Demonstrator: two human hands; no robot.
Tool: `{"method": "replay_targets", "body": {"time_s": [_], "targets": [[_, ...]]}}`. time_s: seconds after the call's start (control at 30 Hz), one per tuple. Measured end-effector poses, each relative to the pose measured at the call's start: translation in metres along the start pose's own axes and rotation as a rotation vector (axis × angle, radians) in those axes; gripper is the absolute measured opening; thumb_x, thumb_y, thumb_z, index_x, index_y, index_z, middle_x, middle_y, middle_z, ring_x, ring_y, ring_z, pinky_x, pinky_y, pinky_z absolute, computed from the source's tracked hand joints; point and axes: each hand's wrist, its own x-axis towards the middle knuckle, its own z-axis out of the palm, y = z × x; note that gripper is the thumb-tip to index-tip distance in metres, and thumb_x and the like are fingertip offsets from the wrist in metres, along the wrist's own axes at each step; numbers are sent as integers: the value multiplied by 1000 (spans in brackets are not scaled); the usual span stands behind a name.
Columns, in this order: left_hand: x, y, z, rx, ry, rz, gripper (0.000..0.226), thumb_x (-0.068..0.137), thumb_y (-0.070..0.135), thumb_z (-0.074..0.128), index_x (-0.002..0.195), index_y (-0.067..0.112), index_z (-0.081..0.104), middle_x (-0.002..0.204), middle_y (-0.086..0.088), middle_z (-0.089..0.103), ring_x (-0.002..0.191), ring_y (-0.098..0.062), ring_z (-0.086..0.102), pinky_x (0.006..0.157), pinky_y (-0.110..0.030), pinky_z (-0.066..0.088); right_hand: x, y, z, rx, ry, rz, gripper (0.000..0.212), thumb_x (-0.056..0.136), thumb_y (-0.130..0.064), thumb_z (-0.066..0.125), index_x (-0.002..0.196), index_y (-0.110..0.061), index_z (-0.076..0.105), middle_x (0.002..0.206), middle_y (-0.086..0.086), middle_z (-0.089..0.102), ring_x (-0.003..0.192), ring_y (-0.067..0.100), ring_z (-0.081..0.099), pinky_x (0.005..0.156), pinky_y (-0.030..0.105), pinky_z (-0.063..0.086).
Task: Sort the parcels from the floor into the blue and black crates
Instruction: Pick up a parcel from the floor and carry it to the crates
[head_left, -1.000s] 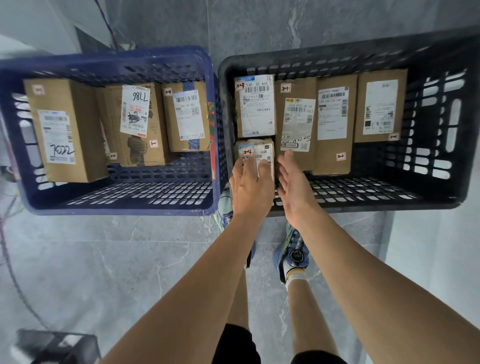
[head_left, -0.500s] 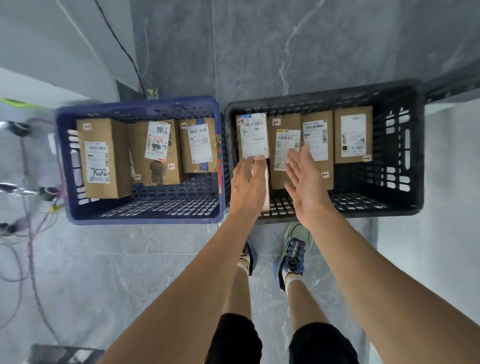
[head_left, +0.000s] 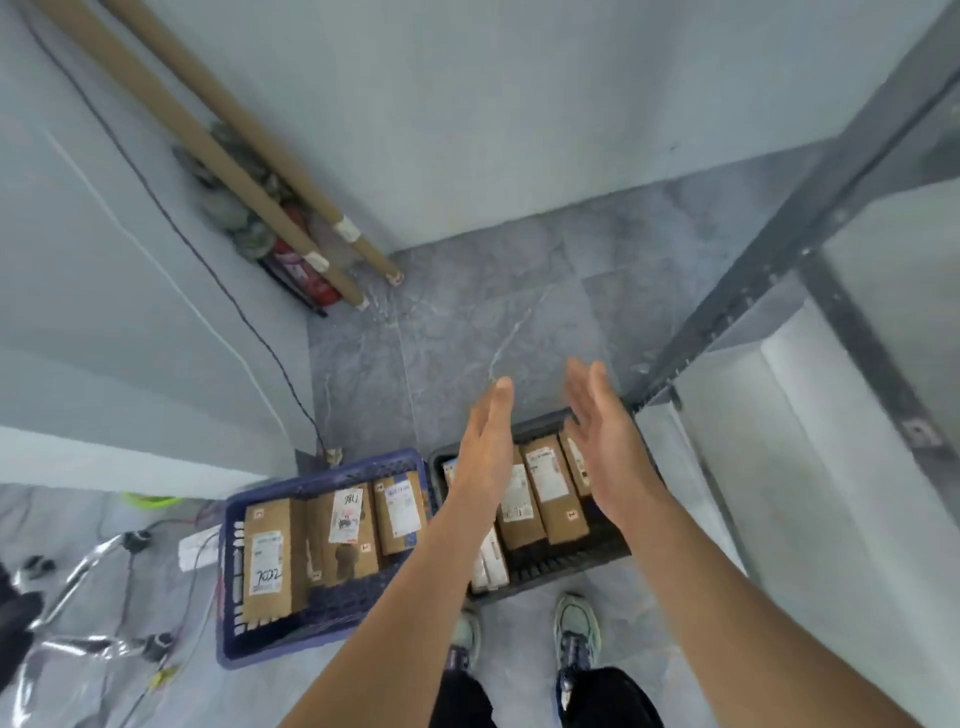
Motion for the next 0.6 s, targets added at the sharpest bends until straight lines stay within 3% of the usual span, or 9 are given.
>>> {"method": "replay_targets", "body": {"time_s": [0.17, 0.27, 0.33, 0.43, 0.53, 0.6], "targets": [[-53, 68, 23, 77, -194, 162, 90, 83, 91, 36, 157, 40, 36, 162, 13, 35, 149, -14, 33, 126, -49, 23, -61, -82, -7, 41, 125, -174, 73, 96, -71, 34, 159, -34, 40, 147, -23, 54, 141, 0, 46, 117, 27, 33], [-78, 99, 29, 99, -311, 245, 99, 76, 93, 36, 158, 38, 34, 163, 12, 35, 148, -11, 34, 126, -47, 22, -103, -117, -9, 126, 229, -268, 57, 99, -66, 35, 148, -39, 44, 108, -37, 67, 99, -19, 64, 79, 7, 51], [-100, 121, 31, 138, -377, 279, 103, 71, 95, 37, 157, 38, 35, 162, 11, 36, 148, -13, 35, 125, -48, 23, -132, -135, -9, 185, 304, -323, 48, 106, -60, 31, 145, -38, 46, 105, -37, 67, 89, -23, 64, 70, 4, 49], [-132, 144, 31, 167, -473, 342, 105, 66, 94, 40, 153, 36, 45, 157, 7, 44, 143, -15, 42, 122, -48, 30, -175, -151, -6, 192, 429, -399, 42, 109, -58, 27, 140, -40, 48, 126, -31, 58, 105, -23, 59, 100, 13, 42], [-166, 158, 38, 206, -632, 419, 60, 95, 73, 43, 136, 32, 60, 137, 7, 59, 125, -10, 55, 112, -40, 40, -223, -156, -4, 201, 551, -450, 62, 105, -63, 30, 157, -31, 42, 160, -17, 44, 145, 2, 43, 123, 33, 27], [-189, 159, 48, 232, -710, 472, 52, 102, 62, 42, 140, 30, 58, 138, 6, 58, 127, -14, 53, 114, -44, 39, -257, -159, -2, 203, 624, -496, 77, 96, -71, 33, 161, -30, 38, 166, -13, 37, 152, 8, 35, 128, 39, 23]]}}
